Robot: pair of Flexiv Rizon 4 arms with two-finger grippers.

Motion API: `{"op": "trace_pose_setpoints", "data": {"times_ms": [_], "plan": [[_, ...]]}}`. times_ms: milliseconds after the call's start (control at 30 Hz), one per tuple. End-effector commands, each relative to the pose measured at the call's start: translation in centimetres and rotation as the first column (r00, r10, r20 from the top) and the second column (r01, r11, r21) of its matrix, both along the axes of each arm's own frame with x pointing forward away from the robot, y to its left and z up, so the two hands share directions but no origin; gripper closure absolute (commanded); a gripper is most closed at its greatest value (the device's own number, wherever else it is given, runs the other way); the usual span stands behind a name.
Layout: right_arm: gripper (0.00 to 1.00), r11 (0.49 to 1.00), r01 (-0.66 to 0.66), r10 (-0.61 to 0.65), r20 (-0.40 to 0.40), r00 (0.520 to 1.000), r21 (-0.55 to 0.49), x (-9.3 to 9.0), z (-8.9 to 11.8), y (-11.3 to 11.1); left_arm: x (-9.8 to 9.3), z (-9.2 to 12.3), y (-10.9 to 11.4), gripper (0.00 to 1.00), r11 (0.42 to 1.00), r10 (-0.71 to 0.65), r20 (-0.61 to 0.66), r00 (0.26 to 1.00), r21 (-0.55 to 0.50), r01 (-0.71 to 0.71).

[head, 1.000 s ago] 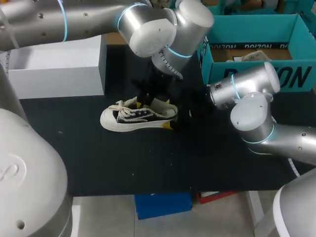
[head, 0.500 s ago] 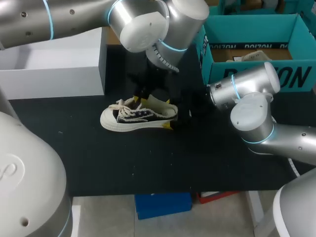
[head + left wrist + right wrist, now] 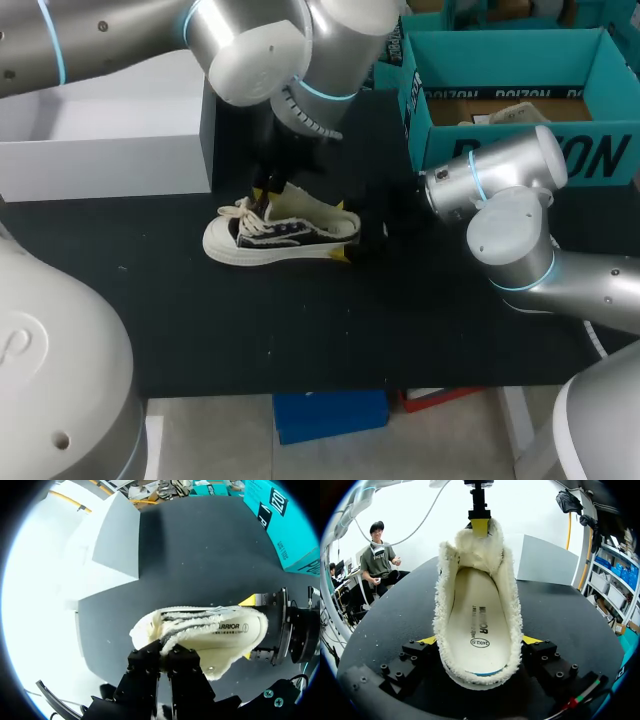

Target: Take the shoe out of the shoebox, open the shoe tongue, remove and reinsert the insole, then place the shoe into the shoebox

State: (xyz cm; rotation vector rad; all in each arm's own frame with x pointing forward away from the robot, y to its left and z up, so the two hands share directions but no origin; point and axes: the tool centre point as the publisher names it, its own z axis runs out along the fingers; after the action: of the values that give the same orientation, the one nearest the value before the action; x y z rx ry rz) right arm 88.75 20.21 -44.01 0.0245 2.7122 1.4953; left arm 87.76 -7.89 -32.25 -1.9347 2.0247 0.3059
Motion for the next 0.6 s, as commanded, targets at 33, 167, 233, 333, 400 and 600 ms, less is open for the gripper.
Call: {"op": "trace_pose_setpoints", "data": {"times_ms": [33, 167, 233, 333, 400, 600], "plan": [[1.00, 1.000, 0.001, -0.001, 0.000, 1.000, -0.002, 0.0, -0.3, 0.1, -0.6, -0.3, 1.6, 1.00, 1.000, 0.004, 0.022, 1.000, -0.023, -0.004], [1.00, 1.000, 0.001, -0.001, 0.000, 1.000, -0.002, 0.0, -0.3, 0.1, -0.7, -1.2, 2.8, 1.00, 0.999, 0.028, 0.017, 0.999, -0.019, -0.027], [1.00, 1.000, 0.001, -0.001, 0.000, 1.000, -0.002, 0.0, -0.3, 0.1, -0.8, -1.6, 3.3, 1.00, 0.999, 0.039, 0.011, 0.999, -0.021, -0.038], [1.00, 1.000, 0.001, -0.001, 0.000, 1.000, -0.002, 0.0, -0.3, 0.1, -0.9, -1.9, 3.9, 1.00, 0.998, 0.055, 0.009, 0.998, -0.025, -0.054], [1.00, 1.000, 0.001, -0.001, 0.000, 1.000, -0.002, 0.0, -0.3, 0.1, -1.1, -2.3, 4.5, 1.00, 0.997, 0.071, -0.001, 0.998, -0.031, -0.071], [1.00, 1.000, 0.001, -0.001, 0.000, 1.000, -0.002, 0.0, -0.3, 0.1, -1.3, -2.8, 5.6, 1.00, 0.994, 0.102, -0.015, 0.995, -0.038, -0.102]]}}
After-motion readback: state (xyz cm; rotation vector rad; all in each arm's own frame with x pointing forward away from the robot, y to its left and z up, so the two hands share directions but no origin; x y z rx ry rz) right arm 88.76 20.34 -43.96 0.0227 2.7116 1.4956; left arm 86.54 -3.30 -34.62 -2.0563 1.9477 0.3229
